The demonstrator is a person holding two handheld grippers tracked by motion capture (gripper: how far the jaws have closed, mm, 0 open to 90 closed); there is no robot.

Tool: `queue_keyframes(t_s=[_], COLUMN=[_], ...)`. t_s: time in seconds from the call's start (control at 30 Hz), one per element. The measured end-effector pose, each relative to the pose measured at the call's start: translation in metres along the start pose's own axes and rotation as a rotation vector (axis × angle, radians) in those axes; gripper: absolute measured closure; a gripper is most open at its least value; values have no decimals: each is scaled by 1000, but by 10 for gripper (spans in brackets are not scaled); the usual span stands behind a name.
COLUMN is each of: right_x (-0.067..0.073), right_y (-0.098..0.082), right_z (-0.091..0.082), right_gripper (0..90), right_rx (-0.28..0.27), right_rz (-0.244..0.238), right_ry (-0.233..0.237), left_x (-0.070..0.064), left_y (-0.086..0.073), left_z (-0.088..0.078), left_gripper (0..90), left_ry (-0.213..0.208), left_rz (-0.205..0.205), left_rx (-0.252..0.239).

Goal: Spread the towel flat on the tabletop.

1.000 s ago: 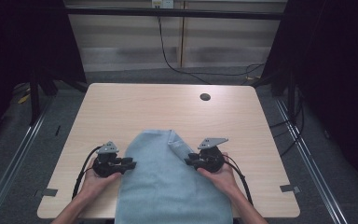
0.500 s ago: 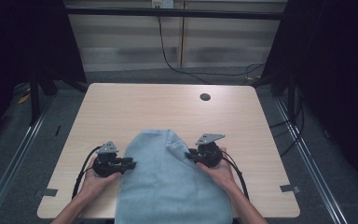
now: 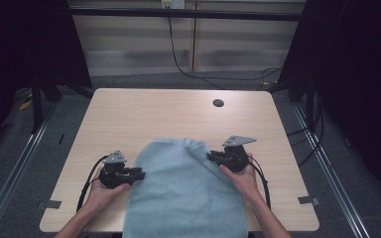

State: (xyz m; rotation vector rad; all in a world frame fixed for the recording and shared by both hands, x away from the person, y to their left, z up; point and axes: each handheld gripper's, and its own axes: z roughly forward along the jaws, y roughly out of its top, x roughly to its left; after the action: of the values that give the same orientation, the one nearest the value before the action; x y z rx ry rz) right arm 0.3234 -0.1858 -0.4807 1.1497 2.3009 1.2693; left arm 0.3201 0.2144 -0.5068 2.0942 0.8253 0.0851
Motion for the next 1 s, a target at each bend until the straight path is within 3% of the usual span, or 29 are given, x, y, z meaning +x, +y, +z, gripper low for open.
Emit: queue_keyframes(t_s=[0.3,0.53,0.63,0.7,0.77,0.83,0.87,0.9,1.0], right_x=[-3,-22,-33,-41,-45,-53,-53,-52,-40], right_y=[0,-3,-7,-11,-14,-22,-24,-25,-28], right_z=[-6,-22,-23,-23,-23,-26,-28,-31,-36], right_gripper=[824,891,891,887,878,759,734,723,719], right_rx=[-15,-43,-33,-9,0,30,33,31,31], right_rz=[11,51,74,80,93,130,124,125,110], right_ry=[-1,-76,-106,-152,-162,-205,-222,-223,-159], left_x=[-1,0,-1,-2,-3,-5,-4,-3,3], left_y=[0,0,0,0,0,0,1,3,10], left_z=[0,0,0,0,-1,-3,-4,-5,-7], left_gripper=[693,693,688,687,687,671,663,655,635], left_ry=[0,-2,1,-1,-10,-24,-30,-37,-31], left_rz=[0,-1,2,-1,4,8,4,-6,-14], left_rx=[1,1,6,5,10,17,10,6,-9])
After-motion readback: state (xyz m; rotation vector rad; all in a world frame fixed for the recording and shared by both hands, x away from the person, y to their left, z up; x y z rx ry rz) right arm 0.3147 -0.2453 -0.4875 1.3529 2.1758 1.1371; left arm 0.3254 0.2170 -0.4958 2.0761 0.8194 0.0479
